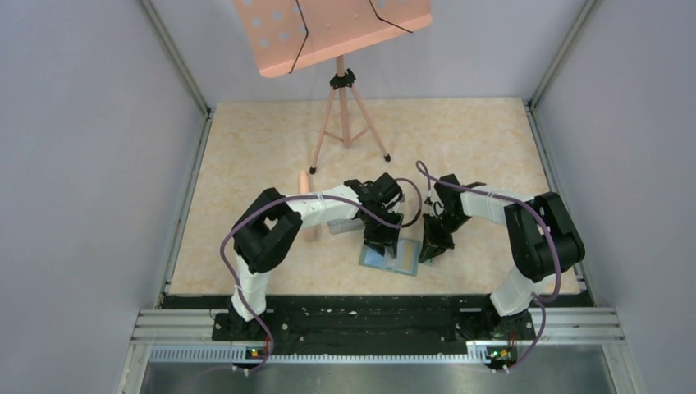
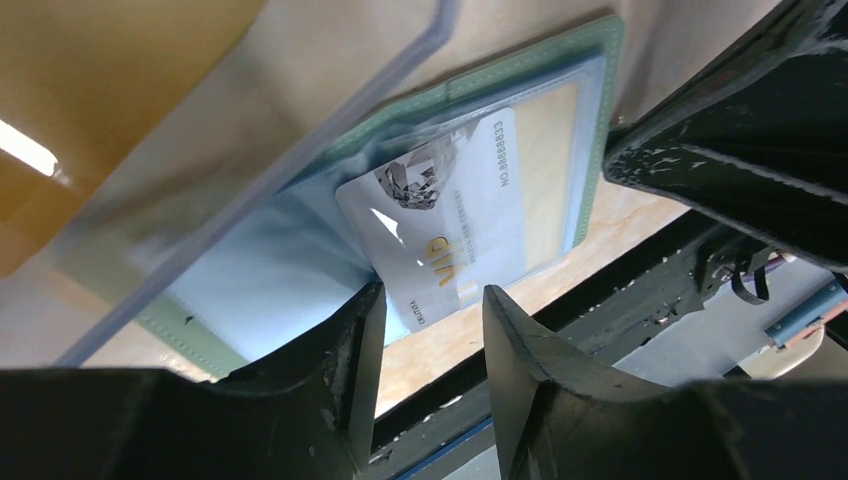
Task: Put the credit cards into the card holder
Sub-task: Insert the credit card into the card holder.
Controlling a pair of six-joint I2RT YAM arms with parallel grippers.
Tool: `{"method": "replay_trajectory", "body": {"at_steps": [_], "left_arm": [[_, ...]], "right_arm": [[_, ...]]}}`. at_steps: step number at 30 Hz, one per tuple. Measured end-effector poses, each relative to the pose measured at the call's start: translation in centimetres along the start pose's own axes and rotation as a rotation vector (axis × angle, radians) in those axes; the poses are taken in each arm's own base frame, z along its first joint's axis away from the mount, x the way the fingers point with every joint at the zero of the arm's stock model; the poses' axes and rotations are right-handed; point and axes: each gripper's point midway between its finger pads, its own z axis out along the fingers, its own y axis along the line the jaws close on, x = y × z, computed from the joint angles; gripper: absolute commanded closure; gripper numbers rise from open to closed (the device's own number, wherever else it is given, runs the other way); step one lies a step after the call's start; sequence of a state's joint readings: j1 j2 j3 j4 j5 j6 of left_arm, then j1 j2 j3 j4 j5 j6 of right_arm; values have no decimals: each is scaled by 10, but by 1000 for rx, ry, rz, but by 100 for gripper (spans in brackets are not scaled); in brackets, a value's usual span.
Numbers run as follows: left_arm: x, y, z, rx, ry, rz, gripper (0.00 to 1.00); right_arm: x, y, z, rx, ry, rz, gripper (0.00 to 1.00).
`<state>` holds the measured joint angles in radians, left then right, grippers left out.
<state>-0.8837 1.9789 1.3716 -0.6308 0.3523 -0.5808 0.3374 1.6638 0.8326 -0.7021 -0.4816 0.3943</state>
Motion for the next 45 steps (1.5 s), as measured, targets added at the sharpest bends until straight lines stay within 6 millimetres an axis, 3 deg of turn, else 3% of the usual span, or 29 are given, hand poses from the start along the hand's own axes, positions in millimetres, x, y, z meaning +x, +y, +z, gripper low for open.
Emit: {"method": "replay_trajectory", "body": {"at_steps": [10,15,19,27,34,45], "left_arm": [[-1,-34,11,125,18,49,54],[-4,-39,12,134,0,65,47],[-2,-28,3,85,-50,65,42],[9,13,-40,30,-200,-28,40],[14,64,-37,-12,-203,-177,40],[-4,30,-29,156,-202,-169,51]], "right_arm": [[0,0,0,-1,0,-1,100],[0,0,0,0,-1,-1,100],[-1,0,-1,4,-2,-3,100],[-17,4,-2,-1,-59,-42,100],[-19,4,-3,0,-67,-55,100],[-19,4,-3,-1,-69,-60,100]]}}
